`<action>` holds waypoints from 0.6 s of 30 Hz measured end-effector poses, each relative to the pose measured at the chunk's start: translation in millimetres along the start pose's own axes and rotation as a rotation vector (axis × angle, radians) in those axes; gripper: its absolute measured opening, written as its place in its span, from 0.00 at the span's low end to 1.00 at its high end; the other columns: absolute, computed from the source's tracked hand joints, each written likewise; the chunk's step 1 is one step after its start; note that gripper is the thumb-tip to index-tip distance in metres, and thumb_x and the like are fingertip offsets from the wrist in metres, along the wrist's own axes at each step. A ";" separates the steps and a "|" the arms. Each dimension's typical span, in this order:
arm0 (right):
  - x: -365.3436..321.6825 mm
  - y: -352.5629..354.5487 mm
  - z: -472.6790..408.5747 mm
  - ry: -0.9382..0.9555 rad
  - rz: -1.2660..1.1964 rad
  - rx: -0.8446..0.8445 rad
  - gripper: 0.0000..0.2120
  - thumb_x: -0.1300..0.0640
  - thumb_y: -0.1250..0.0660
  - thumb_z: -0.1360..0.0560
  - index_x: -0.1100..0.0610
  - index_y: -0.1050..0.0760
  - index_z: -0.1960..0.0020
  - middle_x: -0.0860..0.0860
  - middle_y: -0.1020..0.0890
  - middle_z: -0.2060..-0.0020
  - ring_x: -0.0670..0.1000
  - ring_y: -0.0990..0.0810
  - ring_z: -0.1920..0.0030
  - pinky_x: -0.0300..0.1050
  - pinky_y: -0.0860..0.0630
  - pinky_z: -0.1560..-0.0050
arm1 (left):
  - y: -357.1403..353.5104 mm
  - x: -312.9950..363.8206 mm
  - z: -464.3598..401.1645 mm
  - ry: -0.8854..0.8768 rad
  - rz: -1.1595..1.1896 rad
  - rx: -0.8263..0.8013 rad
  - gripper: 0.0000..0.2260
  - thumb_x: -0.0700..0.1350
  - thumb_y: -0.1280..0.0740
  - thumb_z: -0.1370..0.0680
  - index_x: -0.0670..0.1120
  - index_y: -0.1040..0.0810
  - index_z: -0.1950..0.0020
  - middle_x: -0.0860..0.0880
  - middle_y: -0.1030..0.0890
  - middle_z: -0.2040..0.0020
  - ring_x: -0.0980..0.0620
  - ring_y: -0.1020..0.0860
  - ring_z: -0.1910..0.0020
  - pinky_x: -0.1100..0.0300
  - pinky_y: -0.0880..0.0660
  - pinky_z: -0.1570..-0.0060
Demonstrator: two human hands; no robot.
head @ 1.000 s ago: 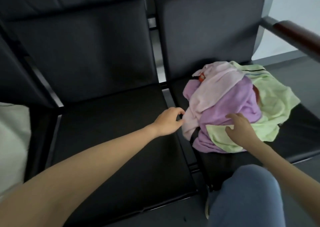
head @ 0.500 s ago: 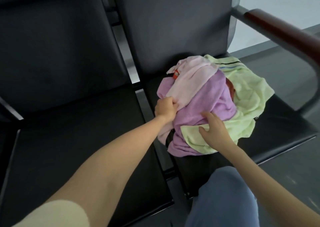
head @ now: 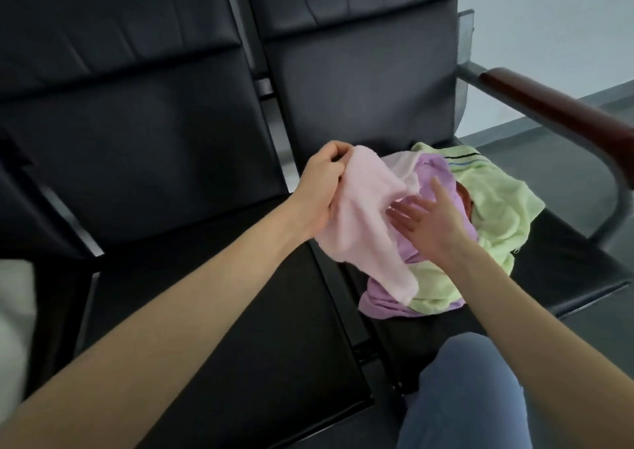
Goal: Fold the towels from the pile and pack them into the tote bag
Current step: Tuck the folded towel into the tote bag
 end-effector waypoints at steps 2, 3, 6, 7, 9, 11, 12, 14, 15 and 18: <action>10.1 -17.7 -2.2 -0.099 -0.085 -0.050 0.30 0.46 0.35 0.24 0.62 0.36 0.30 0.62 0.25 0.39 0.59 0.23 0.41 0.51 0.25 0.45 | 16.5 5.3 23.5 0.002 -0.038 -0.010 0.07 0.40 0.41 0.18 0.40 0.25 0.46 0.46 0.22 0.54 0.53 0.24 0.57 0.63 0.27 0.61; 18.2 -26.1 -1.4 -0.154 -0.108 -0.080 0.28 0.49 0.34 0.24 0.62 0.35 0.31 0.61 0.25 0.39 0.58 0.23 0.42 0.49 0.24 0.46 | 27.0 6.9 34.7 0.005 -0.044 -0.007 0.07 0.40 0.42 0.18 0.42 0.25 0.47 0.47 0.22 0.54 0.53 0.24 0.58 0.64 0.26 0.61; 45.9 -48.3 11.0 -0.235 -0.084 -0.129 0.11 0.59 0.32 0.24 0.64 0.28 0.47 0.57 0.22 0.51 0.52 0.21 0.53 0.42 0.21 0.58 | 65.5 6.7 68.9 0.021 -0.049 0.042 0.07 0.40 0.42 0.18 0.45 0.24 0.50 0.47 0.21 0.54 0.52 0.23 0.56 0.60 0.25 0.57; 54.9 -54.7 16.6 -0.232 -0.057 -0.138 0.06 0.62 0.33 0.24 0.63 0.27 0.50 0.56 0.22 0.55 0.50 0.22 0.57 0.40 0.21 0.63 | 79.7 5.1 79.6 0.036 -0.046 0.076 0.07 0.40 0.42 0.18 0.45 0.24 0.50 0.48 0.21 0.54 0.52 0.22 0.56 0.59 0.25 0.57; 71.7 -65.7 28.7 -0.216 0.005 -0.150 0.02 0.64 0.35 0.25 0.62 0.27 0.53 0.54 0.22 0.58 0.49 0.23 0.60 0.38 0.23 0.67 | 110.9 -0.4 101.3 0.073 -0.047 0.191 0.08 0.41 0.42 0.18 0.46 0.23 0.50 0.48 0.20 0.54 0.51 0.21 0.55 0.58 0.24 0.55; 90.8 -75.8 42.9 -0.224 0.052 -0.182 0.06 0.65 0.35 0.27 0.61 0.27 0.51 0.53 0.22 0.59 0.49 0.23 0.60 0.39 0.23 0.64 | 143.0 -9.7 122.6 0.123 -0.031 0.317 0.08 0.40 0.41 0.19 0.45 0.21 0.49 0.48 0.19 0.53 0.50 0.20 0.54 0.57 0.23 0.55; 101.8 -79.6 50.4 -0.237 0.054 -0.193 0.09 0.66 0.35 0.28 0.61 0.27 0.49 0.53 0.22 0.57 0.49 0.22 0.58 0.39 0.23 0.61 | 159.1 -16.5 133.0 0.148 -0.012 0.359 0.08 0.40 0.40 0.20 0.44 0.20 0.51 0.47 0.19 0.55 0.50 0.20 0.55 0.57 0.23 0.56; 126.3 -84.7 66.0 -0.260 0.007 -0.221 0.13 0.67 0.34 0.30 0.60 0.27 0.47 0.54 0.21 0.55 0.52 0.21 0.52 0.40 0.23 0.53 | 187.9 -32.3 155.1 0.212 0.042 0.398 0.11 0.44 0.38 0.21 0.45 0.20 0.60 0.47 0.20 0.61 0.48 0.20 0.58 0.55 0.25 0.55; 139.0 -84.8 71.9 -0.270 -0.052 -0.238 0.14 0.67 0.35 0.32 0.61 0.27 0.46 0.55 0.22 0.54 0.54 0.21 0.50 0.42 0.24 0.47 | 201.2 -41.2 165.5 0.248 0.073 0.415 0.13 0.47 0.36 0.21 0.46 0.19 0.64 0.47 0.19 0.62 0.46 0.20 0.57 0.53 0.25 0.52; 170.1 -76.1 83.1 -0.294 -0.289 -0.294 0.22 0.66 0.32 0.39 0.62 0.28 0.45 0.57 0.22 0.54 0.56 0.20 0.49 0.47 0.26 0.41 | 236.2 -66.0 194.0 0.329 0.114 0.516 0.13 0.55 0.30 0.27 0.45 0.17 0.61 0.45 0.16 0.58 0.42 0.18 0.49 0.46 0.25 0.40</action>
Point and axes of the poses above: each hand's wrist, its own z-axis away from the middle knuckle, its own y-axis out of the back of the hand, x = y × z, the point moved 2 cm from there along -z, towards the middle knuckle
